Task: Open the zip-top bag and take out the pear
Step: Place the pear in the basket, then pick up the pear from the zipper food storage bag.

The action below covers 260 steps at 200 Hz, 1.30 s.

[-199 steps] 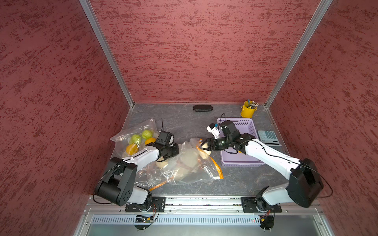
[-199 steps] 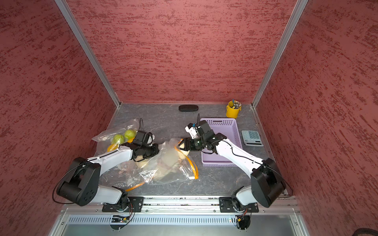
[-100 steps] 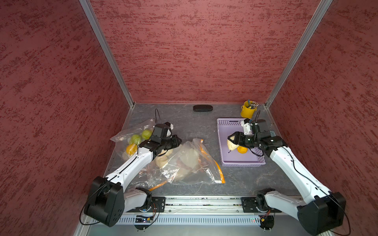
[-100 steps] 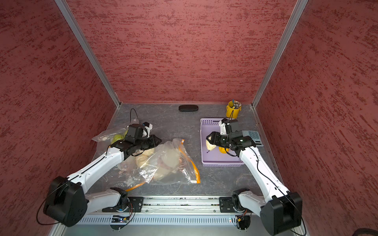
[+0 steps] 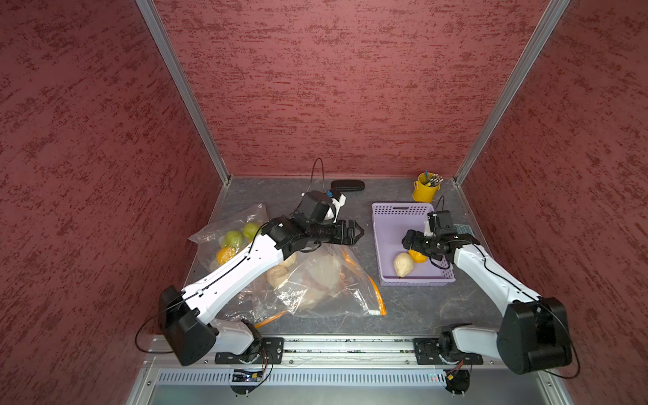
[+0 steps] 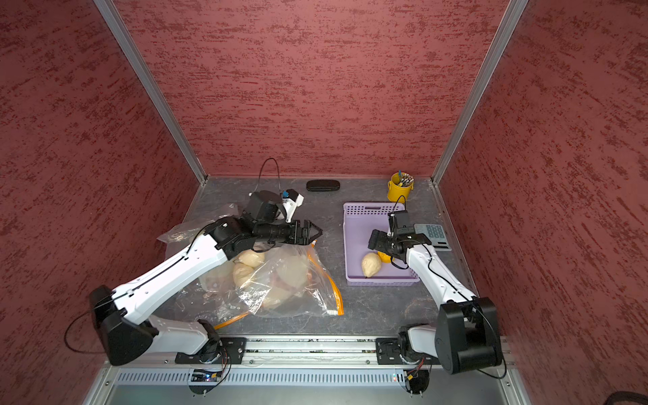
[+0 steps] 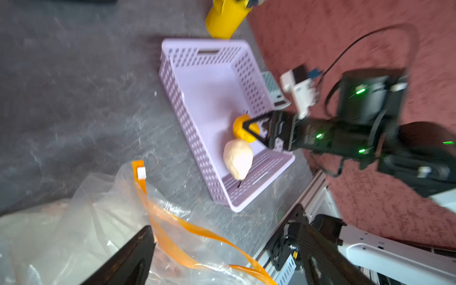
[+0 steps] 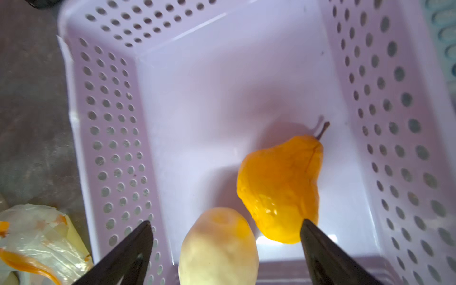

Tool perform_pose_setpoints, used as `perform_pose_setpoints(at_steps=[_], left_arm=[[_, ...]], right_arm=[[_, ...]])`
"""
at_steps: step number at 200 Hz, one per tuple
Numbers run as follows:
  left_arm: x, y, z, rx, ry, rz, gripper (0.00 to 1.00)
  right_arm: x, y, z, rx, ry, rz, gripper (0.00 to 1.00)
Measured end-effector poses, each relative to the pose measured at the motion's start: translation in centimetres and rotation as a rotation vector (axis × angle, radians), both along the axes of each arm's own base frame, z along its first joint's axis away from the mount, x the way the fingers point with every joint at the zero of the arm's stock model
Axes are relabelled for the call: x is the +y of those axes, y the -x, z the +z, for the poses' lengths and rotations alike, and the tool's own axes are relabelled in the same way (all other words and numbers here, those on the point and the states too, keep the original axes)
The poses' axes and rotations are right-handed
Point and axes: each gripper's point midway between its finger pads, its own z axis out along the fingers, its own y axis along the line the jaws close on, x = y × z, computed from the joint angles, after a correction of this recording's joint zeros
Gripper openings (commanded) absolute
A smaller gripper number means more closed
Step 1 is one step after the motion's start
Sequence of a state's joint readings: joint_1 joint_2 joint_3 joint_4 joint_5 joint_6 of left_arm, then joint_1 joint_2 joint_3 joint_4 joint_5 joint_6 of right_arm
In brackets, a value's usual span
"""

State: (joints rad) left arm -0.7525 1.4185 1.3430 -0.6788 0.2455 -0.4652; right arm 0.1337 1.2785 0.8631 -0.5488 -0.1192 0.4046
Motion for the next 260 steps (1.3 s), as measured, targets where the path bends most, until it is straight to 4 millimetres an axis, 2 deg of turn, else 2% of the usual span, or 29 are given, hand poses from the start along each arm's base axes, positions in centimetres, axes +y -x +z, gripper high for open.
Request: perform_pose_setpoints(at_steps=[12,31,67,89,107,128,138,162,189,210,222,246,260], left_arm=[[-0.2,0.6,-2.1,0.048,-0.082,-0.019,0.97],[-0.3,1.3,-4.2,0.090,-0.203,-0.048,0.97],[-0.8,2.1,-5.4,0.087,-0.360,-0.101,0.96],[-0.8,2.3,-6.1,0.078,-0.430,-0.118,0.86],[-0.6,2.3,-7.5,0.088,-0.490,-0.127,0.64],[0.0,2.2,-8.9,0.097,-0.557,-0.138,0.16],[0.2,2.0,-9.2,0.092,-0.576,-0.134,0.00],[0.5,1.7,-8.8,0.065,-0.588,-0.125,0.00],[0.8,1.8,-6.9,0.012,-0.563,-0.111,0.00],[0.8,2.3,-4.6,-0.047,-0.524,-0.107,0.00],[0.7,2.6,-3.5,-0.083,-0.508,-0.103,0.00],[0.8,3.0,-2.2,-0.144,-0.486,-0.090,0.00],[1.1,3.2,-1.9,-0.166,-0.481,-0.078,0.00]], right_arm=[[0.7,-0.3,1.0,-0.037,-0.031,0.025,0.99],[1.7,-0.3,2.4,-0.086,-0.072,0.072,0.99],[3.8,0.0,3.3,-0.119,-0.105,0.159,0.99],[5.3,0.3,3.0,-0.111,-0.114,0.210,0.99],[6.8,0.7,2.5,-0.093,-0.120,0.264,0.99],[8.9,1.5,2.0,-0.091,-0.162,0.343,0.97],[10.0,2.0,1.6,-0.085,-0.204,0.371,0.95],[12.3,3.4,0.4,-0.052,-0.342,0.409,0.91],[15.8,5.0,0.1,0.002,-0.456,0.476,0.87],[18.3,5.4,1.6,-0.002,-0.545,0.528,0.82],[19.3,5.6,2.7,-0.016,-0.582,0.555,0.73],[20.4,5.3,4.8,-0.047,-0.637,0.580,0.64],[20.6,5.1,5.8,-0.061,-0.644,0.587,0.51]])
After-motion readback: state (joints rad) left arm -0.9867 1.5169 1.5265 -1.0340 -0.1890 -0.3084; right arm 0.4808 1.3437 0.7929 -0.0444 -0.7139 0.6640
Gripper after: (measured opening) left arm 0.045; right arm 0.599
